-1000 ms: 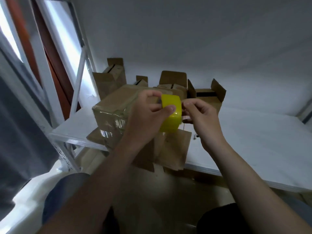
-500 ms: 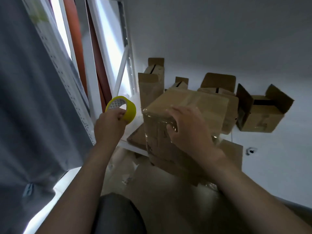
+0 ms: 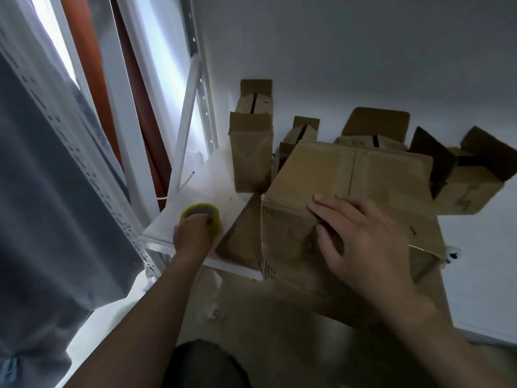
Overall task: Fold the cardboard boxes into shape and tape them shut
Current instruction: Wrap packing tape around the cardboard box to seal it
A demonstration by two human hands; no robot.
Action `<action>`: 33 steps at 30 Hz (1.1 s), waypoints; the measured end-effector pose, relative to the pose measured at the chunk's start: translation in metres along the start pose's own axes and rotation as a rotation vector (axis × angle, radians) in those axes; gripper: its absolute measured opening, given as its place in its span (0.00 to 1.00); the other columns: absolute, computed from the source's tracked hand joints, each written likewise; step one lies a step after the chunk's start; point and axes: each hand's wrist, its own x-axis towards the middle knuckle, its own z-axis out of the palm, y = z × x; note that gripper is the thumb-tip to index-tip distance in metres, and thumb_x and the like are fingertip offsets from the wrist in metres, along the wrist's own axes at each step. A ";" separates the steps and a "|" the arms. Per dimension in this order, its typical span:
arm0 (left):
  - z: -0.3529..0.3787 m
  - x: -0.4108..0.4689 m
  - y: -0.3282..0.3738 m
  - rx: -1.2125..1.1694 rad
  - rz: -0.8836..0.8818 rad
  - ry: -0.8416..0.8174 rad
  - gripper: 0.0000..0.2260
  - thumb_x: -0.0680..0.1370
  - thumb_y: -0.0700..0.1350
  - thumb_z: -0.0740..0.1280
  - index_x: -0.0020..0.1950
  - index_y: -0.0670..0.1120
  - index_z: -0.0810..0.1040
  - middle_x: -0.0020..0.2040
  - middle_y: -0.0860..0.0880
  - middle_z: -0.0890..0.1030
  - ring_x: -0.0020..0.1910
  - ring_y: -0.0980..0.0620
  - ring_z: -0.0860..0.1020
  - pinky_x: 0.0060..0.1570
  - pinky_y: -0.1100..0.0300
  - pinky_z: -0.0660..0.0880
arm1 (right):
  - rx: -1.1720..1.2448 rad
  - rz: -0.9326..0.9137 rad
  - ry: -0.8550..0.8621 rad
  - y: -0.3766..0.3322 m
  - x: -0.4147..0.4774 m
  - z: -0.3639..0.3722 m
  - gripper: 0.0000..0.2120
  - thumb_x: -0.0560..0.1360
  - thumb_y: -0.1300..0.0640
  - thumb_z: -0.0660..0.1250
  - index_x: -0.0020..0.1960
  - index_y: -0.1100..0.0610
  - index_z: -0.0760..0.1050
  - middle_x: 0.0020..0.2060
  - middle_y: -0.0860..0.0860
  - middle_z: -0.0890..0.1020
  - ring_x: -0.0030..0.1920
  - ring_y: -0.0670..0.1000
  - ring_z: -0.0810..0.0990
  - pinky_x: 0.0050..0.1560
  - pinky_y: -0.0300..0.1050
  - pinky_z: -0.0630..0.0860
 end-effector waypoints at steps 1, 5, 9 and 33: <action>-0.008 -0.003 0.013 -0.036 0.021 0.033 0.16 0.82 0.44 0.63 0.70 0.49 0.76 0.70 0.45 0.75 0.69 0.41 0.73 0.72 0.42 0.63 | 0.018 0.013 0.007 0.000 0.000 -0.001 0.17 0.79 0.50 0.66 0.67 0.47 0.79 0.64 0.42 0.81 0.61 0.49 0.77 0.54 0.44 0.77; -0.057 -0.040 0.089 -0.475 0.478 0.376 0.13 0.84 0.45 0.60 0.66 0.44 0.78 0.65 0.45 0.79 0.66 0.45 0.75 0.69 0.41 0.70 | 0.132 0.070 0.031 -0.001 0.003 -0.014 0.14 0.80 0.54 0.65 0.63 0.50 0.82 0.60 0.44 0.83 0.59 0.49 0.80 0.54 0.46 0.80; -0.066 -0.088 0.162 -0.337 0.903 0.173 0.19 0.84 0.51 0.52 0.65 0.47 0.79 0.65 0.49 0.80 0.69 0.53 0.73 0.77 0.61 0.53 | 0.120 0.239 -0.020 0.000 0.024 -0.026 0.17 0.83 0.49 0.55 0.63 0.51 0.79 0.60 0.49 0.83 0.55 0.53 0.81 0.53 0.50 0.79; -0.037 -0.080 0.151 -0.637 0.194 0.072 0.27 0.81 0.50 0.66 0.79 0.52 0.65 0.76 0.50 0.70 0.74 0.49 0.69 0.68 0.55 0.65 | 1.103 0.725 0.124 0.085 -0.039 -0.008 0.23 0.85 0.44 0.55 0.76 0.28 0.53 0.73 0.28 0.63 0.73 0.40 0.63 0.70 0.43 0.64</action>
